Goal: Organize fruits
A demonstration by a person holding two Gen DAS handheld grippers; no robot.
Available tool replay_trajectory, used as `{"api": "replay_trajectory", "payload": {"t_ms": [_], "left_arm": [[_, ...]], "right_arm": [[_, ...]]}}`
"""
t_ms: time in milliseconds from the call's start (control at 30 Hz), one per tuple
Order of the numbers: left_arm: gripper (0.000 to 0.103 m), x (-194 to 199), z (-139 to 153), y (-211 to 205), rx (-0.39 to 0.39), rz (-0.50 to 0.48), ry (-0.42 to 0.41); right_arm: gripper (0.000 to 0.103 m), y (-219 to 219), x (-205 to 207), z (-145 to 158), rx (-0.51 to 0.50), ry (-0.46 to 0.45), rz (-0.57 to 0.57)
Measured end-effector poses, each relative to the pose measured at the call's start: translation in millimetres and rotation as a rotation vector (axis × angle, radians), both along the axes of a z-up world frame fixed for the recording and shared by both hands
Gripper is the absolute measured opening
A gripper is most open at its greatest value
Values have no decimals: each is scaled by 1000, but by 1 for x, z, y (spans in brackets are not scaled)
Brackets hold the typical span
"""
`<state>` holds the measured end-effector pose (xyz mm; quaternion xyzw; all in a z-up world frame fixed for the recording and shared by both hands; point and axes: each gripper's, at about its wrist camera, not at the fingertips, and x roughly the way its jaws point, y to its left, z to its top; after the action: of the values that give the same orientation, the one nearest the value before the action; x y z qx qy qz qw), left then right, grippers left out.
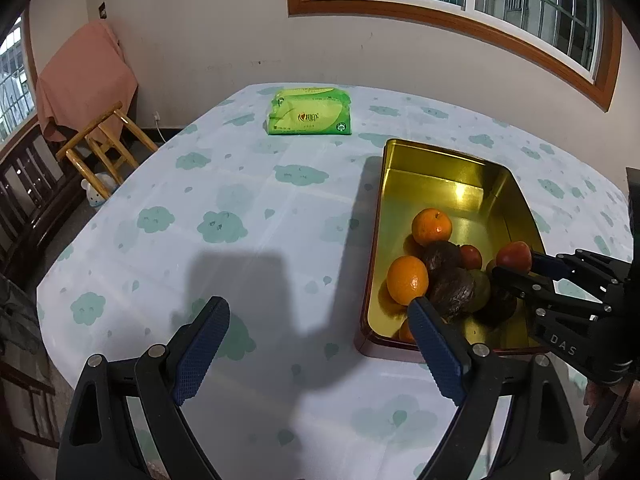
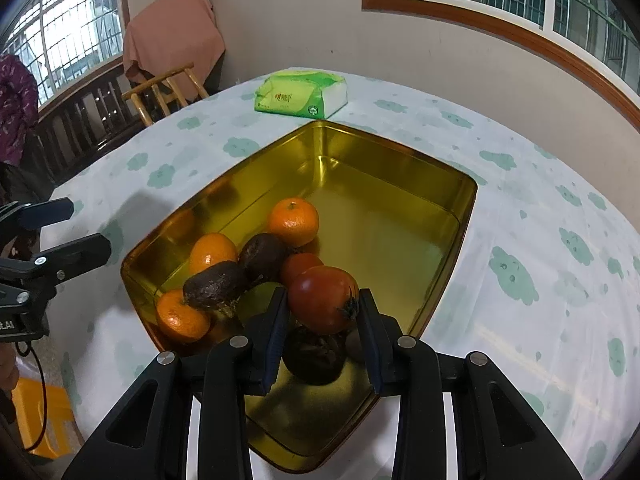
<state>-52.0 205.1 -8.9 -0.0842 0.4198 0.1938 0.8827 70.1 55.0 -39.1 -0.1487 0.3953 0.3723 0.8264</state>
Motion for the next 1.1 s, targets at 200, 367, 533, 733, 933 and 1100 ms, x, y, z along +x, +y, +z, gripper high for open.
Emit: {"api": "replay_trajectory", "payload": {"t_ms": [200, 367, 533, 733, 933, 1100], "left_arm": [[89, -1, 0, -2, 4, -8, 8], [89, -1, 0, -5, 15, -13, 12], [89, -3, 2, -12, 34, -28, 19], [89, -4, 4, -17, 24, -45, 28], [89, -4, 7, -27, 22, -67, 34], [89, -3, 8, -36, 19, -86, 41]], "right_arm": [[35, 1, 1, -3, -12, 1, -30], [36, 1, -2, -2, -14, -6, -41], [53, -3, -9, 7, 6, -12, -57], [76, -16, -24, 27, 39, -43, -94], [100, -38, -40, 33, 26, -19, -179], [102, -52, -52, 29, 29, 7, -202]]}}
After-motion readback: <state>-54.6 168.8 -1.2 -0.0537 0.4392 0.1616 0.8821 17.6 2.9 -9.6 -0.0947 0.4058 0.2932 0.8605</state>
